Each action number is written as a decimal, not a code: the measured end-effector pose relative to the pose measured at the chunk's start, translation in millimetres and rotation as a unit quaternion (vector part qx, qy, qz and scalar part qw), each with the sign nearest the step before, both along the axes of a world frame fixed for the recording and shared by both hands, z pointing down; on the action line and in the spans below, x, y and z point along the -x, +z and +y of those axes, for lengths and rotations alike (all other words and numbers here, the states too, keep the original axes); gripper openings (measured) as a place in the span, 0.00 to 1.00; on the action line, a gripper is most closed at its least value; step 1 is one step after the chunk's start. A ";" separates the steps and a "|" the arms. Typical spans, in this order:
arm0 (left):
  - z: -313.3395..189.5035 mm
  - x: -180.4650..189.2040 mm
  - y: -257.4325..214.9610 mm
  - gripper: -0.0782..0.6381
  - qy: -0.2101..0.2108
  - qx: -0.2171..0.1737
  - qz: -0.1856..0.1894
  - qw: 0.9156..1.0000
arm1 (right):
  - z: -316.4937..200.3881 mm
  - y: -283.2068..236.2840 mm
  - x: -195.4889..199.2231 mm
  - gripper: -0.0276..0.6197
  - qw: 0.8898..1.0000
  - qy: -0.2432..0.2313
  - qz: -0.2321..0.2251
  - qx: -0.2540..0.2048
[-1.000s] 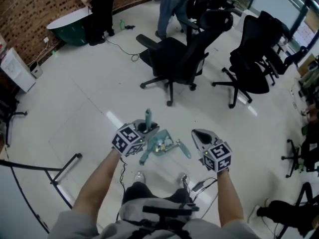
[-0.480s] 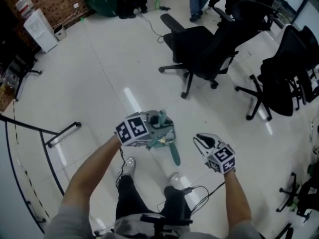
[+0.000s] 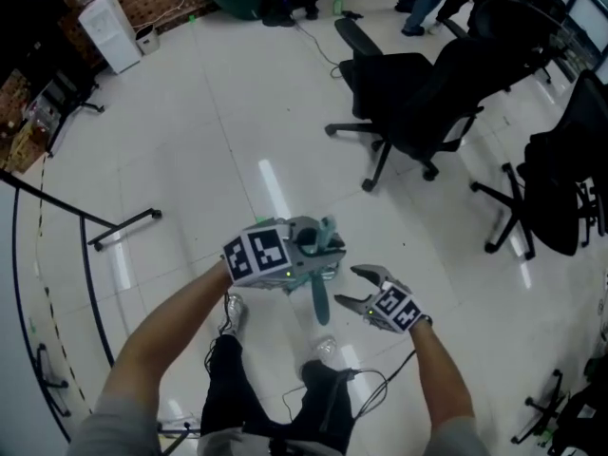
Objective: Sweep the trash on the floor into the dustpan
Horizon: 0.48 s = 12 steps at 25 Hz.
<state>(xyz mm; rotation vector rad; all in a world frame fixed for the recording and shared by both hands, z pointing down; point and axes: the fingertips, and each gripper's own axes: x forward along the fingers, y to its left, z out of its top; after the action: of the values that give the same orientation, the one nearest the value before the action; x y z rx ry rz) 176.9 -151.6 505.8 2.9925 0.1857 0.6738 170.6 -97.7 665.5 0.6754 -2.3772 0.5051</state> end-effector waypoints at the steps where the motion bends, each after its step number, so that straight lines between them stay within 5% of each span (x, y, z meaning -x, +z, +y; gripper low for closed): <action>1: 3.3 -0.9 -0.1 0.15 0.001 -0.002 0.001 1.000 | -5.1 1.1 7.6 0.52 1.000 -0.009 -0.013 -0.005; 6: 14.9 -2.0 0.1 0.15 -0.003 -0.004 0.012 1.000 | -28.9 -1.2 46.2 0.52 0.994 -0.057 -0.089 -0.017; 12: 21.6 10.8 15.5 0.16 -0.021 0.000 0.013 1.000 | -24.8 6.6 79.3 0.53 0.987 -0.121 -0.102 -0.027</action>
<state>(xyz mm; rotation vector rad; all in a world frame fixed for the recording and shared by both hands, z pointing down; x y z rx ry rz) 166.0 -130.1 521.3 2.9974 0.1232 0.6300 91.3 -122.6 672.0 0.3628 -2.6291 0.4235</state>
